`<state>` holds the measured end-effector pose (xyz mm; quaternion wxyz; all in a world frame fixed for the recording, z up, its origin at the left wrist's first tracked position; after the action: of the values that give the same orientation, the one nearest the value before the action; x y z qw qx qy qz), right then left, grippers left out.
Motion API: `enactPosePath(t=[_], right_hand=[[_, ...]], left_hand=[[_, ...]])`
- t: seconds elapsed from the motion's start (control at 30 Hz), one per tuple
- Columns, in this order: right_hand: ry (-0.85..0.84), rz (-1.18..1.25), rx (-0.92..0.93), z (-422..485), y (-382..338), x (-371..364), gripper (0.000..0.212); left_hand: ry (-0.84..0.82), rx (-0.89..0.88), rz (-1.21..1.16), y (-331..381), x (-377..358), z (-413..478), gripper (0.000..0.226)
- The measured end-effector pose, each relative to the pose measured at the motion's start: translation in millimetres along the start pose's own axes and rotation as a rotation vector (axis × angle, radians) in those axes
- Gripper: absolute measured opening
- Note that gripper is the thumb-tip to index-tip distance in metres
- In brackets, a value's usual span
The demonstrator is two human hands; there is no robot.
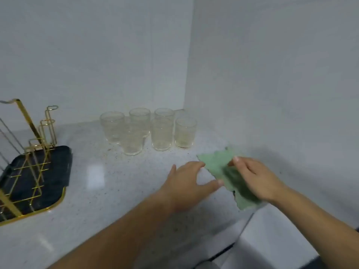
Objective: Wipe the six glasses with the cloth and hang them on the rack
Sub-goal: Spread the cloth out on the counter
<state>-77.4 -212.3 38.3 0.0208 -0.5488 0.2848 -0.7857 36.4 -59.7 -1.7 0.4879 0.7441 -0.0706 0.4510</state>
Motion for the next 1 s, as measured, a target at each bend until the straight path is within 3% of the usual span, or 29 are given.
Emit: enactPosePath(t=[0.2, 0.33, 0.53, 0.73, 0.87, 0.93, 1.0], right_hand=[[-0.232, 0.043, 0.012, -31.3, 29.4, -24.9, 0.052], [-0.323, 0.061, -0.017, -41.4, 44.2, -35.5, 0.074], [-0.452, 0.048, 0.050, -50.6, 27.2, -50.0, 0.073], [-0.580, 0.091, 0.154, -58.8, -38.4, -78.2, 0.065], [-0.461, 0.066, 0.245, -48.6, -81.8, -82.7, 0.051], [-0.361, -0.049, 0.307, -38.8, -85.0, -78.0, 0.050], [-0.380, -0.148, 0.362, -35.0, -90.9, -90.3, 0.057]], left_hand=[[-0.037, 0.052, 0.305, 18.8, -45.4, 30.0, 0.103], [-0.026, 0.113, 0.468, 15.1, -52.4, 32.4, 0.107], [0.024, 0.137, 0.472, 8.7, -42.1, 20.1, 0.117], [0.182, 0.167, 0.534, -44.2, 1.7, -14.3, 0.108], [0.166, 0.265, 0.400, -74.4, 34.4, -52.4, 0.095], [0.127, 0.309, 0.374, -85.4, 46.0, -65.9, 0.101], [0.104, 0.353, 0.367, -103.9, 60.1, -87.3, 0.108]])
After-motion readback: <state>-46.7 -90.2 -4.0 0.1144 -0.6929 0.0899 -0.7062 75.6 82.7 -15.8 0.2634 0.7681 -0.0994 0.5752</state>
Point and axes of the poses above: each hand's wrist, its own z-axis towards the middle knuckle, its own x-axis out of the back of the hand, y = z × x, the point moved 7 cm from there along z, towards the middle knuckle, and after that the axes turned 8 degrees about x, right-handed, at the moved point
